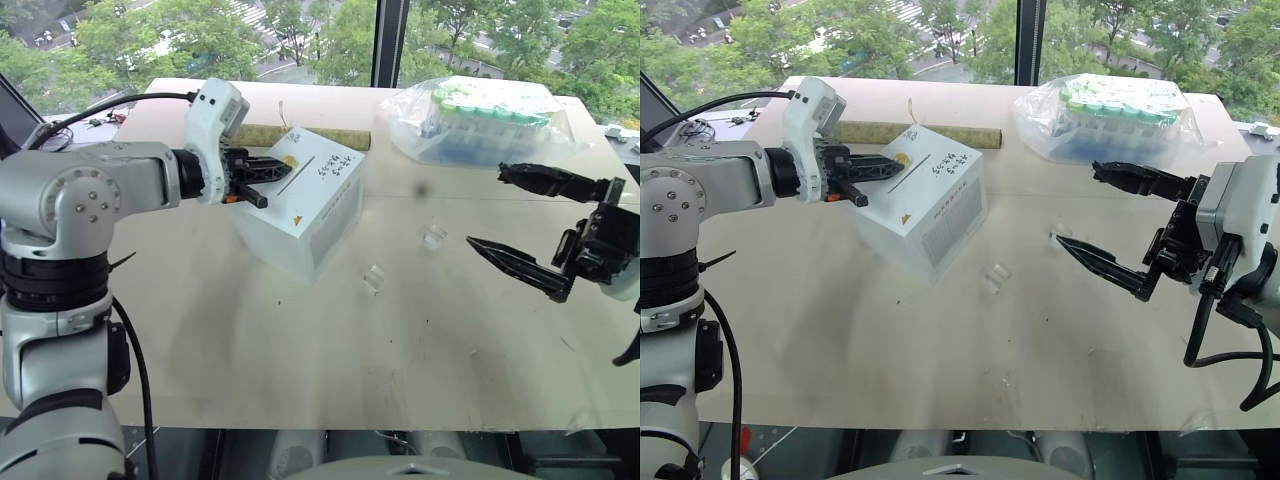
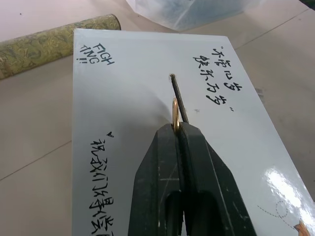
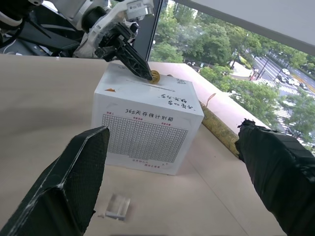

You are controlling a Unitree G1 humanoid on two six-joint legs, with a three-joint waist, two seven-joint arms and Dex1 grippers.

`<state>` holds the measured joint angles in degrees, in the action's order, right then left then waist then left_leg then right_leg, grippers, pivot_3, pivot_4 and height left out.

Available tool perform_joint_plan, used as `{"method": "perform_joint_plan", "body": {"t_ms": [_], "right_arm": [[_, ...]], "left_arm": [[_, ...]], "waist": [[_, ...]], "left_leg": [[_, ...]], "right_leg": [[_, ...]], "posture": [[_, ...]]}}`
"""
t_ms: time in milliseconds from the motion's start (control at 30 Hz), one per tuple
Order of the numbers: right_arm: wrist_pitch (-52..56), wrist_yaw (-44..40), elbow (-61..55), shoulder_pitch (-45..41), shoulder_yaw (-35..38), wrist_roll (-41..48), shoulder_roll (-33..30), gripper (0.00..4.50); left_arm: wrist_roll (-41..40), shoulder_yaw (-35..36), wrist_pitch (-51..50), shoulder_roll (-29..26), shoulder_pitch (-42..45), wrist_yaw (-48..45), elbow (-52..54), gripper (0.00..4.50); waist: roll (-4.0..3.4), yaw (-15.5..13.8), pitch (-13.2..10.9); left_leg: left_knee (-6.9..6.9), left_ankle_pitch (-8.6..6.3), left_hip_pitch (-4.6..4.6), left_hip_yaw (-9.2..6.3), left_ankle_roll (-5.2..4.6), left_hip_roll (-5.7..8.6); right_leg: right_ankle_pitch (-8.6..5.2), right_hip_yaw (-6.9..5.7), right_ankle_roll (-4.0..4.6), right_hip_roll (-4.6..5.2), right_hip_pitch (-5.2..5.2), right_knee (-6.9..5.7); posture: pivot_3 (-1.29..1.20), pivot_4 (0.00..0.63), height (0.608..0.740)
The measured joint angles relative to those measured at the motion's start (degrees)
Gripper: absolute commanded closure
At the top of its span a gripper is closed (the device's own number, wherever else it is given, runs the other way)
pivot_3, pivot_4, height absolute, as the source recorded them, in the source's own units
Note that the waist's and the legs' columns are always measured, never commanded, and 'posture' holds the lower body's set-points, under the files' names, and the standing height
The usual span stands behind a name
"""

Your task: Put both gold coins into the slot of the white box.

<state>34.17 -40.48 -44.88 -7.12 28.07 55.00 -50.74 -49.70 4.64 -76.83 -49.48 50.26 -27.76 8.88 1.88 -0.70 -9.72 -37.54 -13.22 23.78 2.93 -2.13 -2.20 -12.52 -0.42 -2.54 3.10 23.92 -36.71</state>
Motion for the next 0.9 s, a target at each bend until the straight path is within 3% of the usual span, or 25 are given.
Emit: {"method": "perform_joint_plan", "body": {"t_ms": [300,900], "right_arm": [[-0.6,2.2,-0.1,-0.8,0.0,2.3,-0.1,0.05],[1.5,12.4,-4.9,-4.9,-4.9,6.7,-2.7,0.05]], "left_arm": [[-0.4,1.9,-4.0,1.1,0.5,-0.3,0.5,4.50],[5.5,-1.9,-1.9,0.4,0.4,-3.4,3.6,4.50]], "waist": [[0.00,0.0,0.0],[0.01,-0.1,0.0]], "left_leg": [[-0.01,0.00,0.00,0.00,0.00,0.00],[-0.13,0.01,-0.07,-0.03,0.01,0.00]], "right_leg": [[0.01,0.00,-0.01,0.00,-0.01,0.00],[-0.02,-0.01,0.06,0.03,-0.13,-0.04]], "posture": [[0.00,0.150,0.740],[0.00,0.150,0.740]]}}
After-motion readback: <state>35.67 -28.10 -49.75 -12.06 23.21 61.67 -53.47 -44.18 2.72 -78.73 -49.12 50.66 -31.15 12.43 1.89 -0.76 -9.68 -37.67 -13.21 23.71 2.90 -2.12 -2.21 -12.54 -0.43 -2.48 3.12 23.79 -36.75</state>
